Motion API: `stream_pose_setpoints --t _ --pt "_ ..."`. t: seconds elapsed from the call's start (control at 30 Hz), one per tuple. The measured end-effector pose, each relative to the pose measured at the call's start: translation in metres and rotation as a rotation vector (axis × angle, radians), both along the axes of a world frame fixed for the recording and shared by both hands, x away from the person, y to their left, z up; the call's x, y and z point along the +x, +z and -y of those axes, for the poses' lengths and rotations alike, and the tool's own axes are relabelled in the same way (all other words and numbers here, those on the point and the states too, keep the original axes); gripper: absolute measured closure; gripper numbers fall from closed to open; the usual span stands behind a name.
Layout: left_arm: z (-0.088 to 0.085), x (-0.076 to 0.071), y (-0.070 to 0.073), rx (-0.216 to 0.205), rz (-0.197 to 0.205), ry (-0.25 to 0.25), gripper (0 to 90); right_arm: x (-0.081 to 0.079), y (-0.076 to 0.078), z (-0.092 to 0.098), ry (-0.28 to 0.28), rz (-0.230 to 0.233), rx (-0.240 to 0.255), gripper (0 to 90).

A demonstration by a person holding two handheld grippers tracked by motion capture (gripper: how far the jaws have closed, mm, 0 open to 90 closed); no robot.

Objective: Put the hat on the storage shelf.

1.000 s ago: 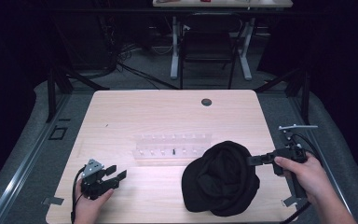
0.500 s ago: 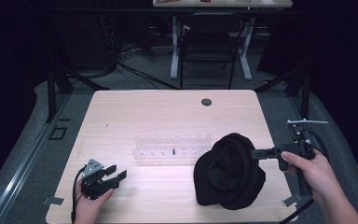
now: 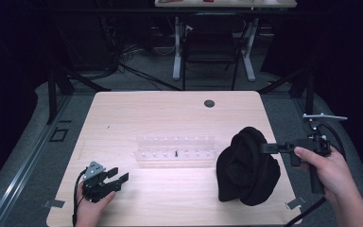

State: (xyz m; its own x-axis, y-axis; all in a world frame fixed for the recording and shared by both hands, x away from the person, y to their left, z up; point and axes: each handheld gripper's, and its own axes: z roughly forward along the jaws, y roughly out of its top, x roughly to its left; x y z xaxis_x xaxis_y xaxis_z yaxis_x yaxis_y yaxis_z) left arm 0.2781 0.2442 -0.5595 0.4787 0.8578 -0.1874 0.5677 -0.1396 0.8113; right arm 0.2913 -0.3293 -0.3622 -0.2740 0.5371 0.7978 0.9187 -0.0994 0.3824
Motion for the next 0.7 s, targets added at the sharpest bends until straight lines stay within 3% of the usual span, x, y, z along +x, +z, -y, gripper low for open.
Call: stream_pose_setpoints --t 0.7 --pt "0.000 0.000 0.000 0.003 0.000 -0.001 45.5 0.004 0.026 0.007 -0.044 0.036 0.037 88.6"
